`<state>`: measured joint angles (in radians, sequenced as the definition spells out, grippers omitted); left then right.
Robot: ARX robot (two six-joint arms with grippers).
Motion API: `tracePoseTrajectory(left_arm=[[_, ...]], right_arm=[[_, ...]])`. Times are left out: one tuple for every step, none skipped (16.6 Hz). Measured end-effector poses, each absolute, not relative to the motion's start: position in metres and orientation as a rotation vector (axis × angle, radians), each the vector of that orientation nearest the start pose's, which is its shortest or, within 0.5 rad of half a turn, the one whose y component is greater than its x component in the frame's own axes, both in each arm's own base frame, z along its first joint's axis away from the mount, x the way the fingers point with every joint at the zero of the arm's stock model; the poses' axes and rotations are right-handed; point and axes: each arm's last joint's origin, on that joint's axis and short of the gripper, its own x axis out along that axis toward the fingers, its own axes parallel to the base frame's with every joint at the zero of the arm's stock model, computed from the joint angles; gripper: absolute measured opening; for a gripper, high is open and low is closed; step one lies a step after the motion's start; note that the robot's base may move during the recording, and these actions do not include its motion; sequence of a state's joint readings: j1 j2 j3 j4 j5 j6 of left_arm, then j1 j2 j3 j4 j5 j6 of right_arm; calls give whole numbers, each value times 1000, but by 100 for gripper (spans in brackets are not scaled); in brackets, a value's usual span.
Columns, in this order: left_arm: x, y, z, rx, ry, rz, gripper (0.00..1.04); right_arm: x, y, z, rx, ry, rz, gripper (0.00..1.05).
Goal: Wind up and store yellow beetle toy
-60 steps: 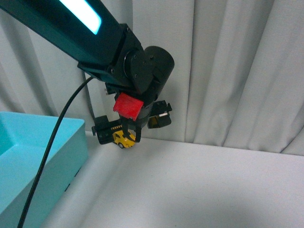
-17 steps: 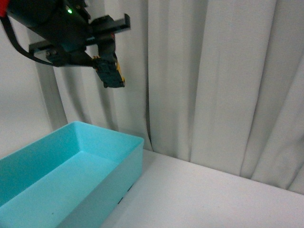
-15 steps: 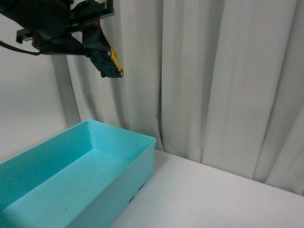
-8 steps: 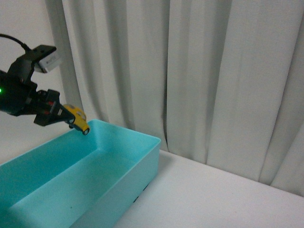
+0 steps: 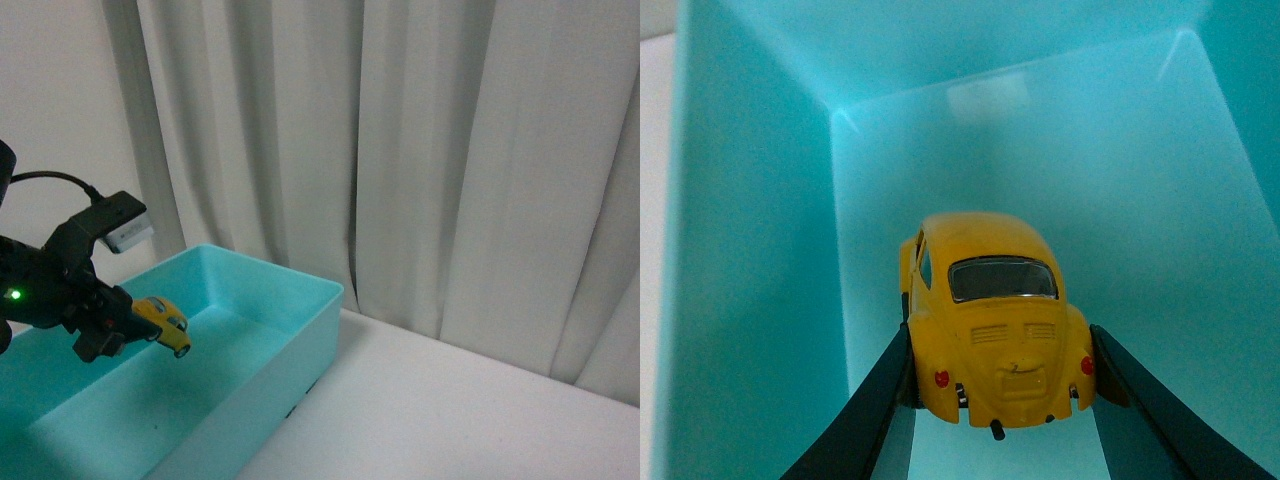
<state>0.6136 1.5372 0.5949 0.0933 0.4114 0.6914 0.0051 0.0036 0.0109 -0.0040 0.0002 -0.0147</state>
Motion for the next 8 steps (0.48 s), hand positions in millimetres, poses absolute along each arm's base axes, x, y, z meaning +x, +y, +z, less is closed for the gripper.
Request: tracePoseTrajectory(left_arm=[[224,141,129,251,765,-86,43],[225,141,129,262,755,-85,43],[229,144,128,263,753,-85,50],[229,145,127,257,760,-86,59],[229,146,128,250,766,-86,70],[228,147,128,243,766,-89,81],[227,149,130,234,766,-87,91],[226,151,133,222,758,-96,100]], right_arm=[[97,0,167,-15,-3,5,98],[97,0,167,-15,-4,5,98],[97,0,167,-15,-3,5,98],[97,0,167,-15,-4,5,98],[97,0,167,-15,-3,5,98],[97,0,167,-15,-4,5,98],[97,0,167,-15,-4,5,98],[97,0,167,-15,-4,5,98]])
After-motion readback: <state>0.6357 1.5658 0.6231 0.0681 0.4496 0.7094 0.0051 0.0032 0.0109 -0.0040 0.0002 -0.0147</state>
